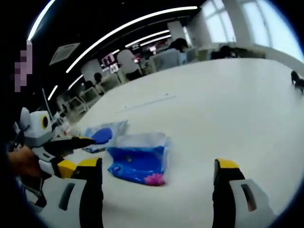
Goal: Arrange the tabletop items into an orderly group along one side of the table until the central work area is clear of visible clutter.
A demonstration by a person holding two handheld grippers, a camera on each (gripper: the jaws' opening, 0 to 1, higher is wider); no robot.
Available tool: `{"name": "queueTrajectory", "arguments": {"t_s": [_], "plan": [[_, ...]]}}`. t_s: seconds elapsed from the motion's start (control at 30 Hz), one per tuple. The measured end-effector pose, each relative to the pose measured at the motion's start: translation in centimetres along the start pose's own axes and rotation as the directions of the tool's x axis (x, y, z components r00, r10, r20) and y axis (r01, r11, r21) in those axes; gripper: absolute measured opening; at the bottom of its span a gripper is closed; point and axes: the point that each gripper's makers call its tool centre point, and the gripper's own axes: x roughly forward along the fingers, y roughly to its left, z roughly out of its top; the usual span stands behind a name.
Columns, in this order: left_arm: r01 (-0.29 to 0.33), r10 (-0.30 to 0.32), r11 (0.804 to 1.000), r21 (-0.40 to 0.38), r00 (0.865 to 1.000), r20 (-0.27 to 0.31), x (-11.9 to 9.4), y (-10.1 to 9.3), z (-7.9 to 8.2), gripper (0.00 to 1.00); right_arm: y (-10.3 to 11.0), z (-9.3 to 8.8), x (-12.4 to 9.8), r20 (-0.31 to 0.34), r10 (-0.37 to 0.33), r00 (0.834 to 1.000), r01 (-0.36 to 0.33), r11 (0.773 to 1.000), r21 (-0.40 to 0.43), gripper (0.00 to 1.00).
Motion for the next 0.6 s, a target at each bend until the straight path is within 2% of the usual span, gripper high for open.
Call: {"name": "queueTrajectory", "arguments": {"t_s": [0.2, 0.37, 0.6], "plan": [[-0.024, 0.025, 1.0, 0.017, 1.0, -0.016, 1.2, 0.2, -0.1, 0.97, -1.0, -0.3, 0.1, -0.006, -0.017, 1.0, 0.017, 1.0, 0.012, 0.92], [-0.048, 0.048, 0.999, 0.003, 0.998, -0.033, 2.1, 0.5, -0.4, 0.96, -1.7, -0.3, 0.2, -0.004, -0.037, 0.999, 0.037, 0.999, 0.022, 0.87], [-0.066, 0.066, 0.998, 0.022, 0.997, -0.035, 2.9, 0.6, -0.2, 0.87, -1.7, -0.7, 1.1, -0.017, -0.036, 0.999, 0.036, 0.999, 0.021, 0.81]]}}
